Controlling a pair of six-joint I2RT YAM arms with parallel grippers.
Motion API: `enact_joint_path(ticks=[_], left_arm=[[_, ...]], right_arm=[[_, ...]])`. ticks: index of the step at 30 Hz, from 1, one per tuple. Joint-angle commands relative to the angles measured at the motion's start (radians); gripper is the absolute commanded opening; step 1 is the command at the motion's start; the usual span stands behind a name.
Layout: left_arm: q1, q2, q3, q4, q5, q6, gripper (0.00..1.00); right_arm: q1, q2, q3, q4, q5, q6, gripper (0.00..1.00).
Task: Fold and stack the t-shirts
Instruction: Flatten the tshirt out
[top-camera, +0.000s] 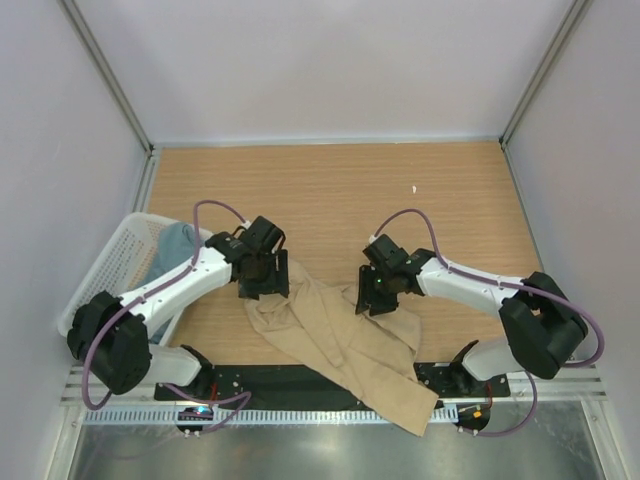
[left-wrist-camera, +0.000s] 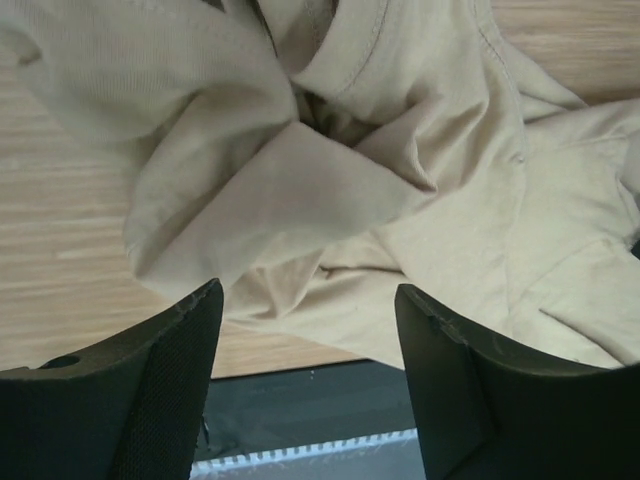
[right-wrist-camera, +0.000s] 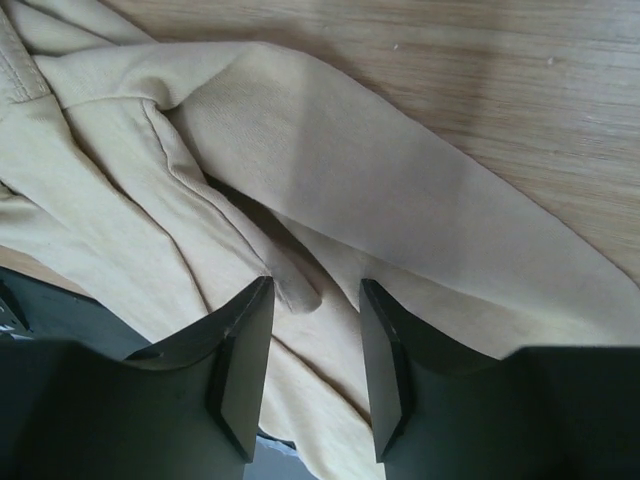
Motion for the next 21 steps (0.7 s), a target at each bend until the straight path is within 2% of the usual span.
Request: enact_joint_path(ticks=[1,9,10,11,13,14,17,18,21], left_arm=[[-0.003,0.034,0.011,0.088,-0.039,0.024,0.70],[-0.004,0.103,-0.009,0.128,-0.047,0.020,0.70],[-0.003,0.114,-0.012,0.133,-0.056,0.020,0.70],[-0.003,0.124,-0.014,0.133,-0.063,0.029,0.69],[-0.003,0.157,0.000,0.138,-0.062,0.037,0.61],[-0.003,0.161,0.006,0.138,-0.061,0.040,0.56],[-0.003,0.177,0.043,0.136,-0.076,0.056,0.18],[-0.003,0.177,0.058,0.125,-0.088,0.061,0.00],[-0.004,0.125,0.132,0.075,-0.105,0.073,0.00]], right_arm=[[0.005,0.004,0.001,0.122,-0.030,0.020,0.45],[0.008,0.087,0.028,0.145,-0.075,-0.018,0.45],[0.009,0.098,0.028,0.147,-0.075,-0.023,0.44],[0.009,0.099,0.026,0.150,-0.075,-0.026,0.35],[0.009,0.096,0.025,0.148,-0.072,-0.023,0.29],[0.009,0.090,0.026,0.145,-0.064,-0.026,0.19],[0.008,0.035,0.060,0.077,0.012,-0.029,0.01],[0.008,0.014,0.080,0.035,0.031,-0.029,0.01],[0.000,-0.097,0.138,-0.093,0.134,-0.014,0.01]])
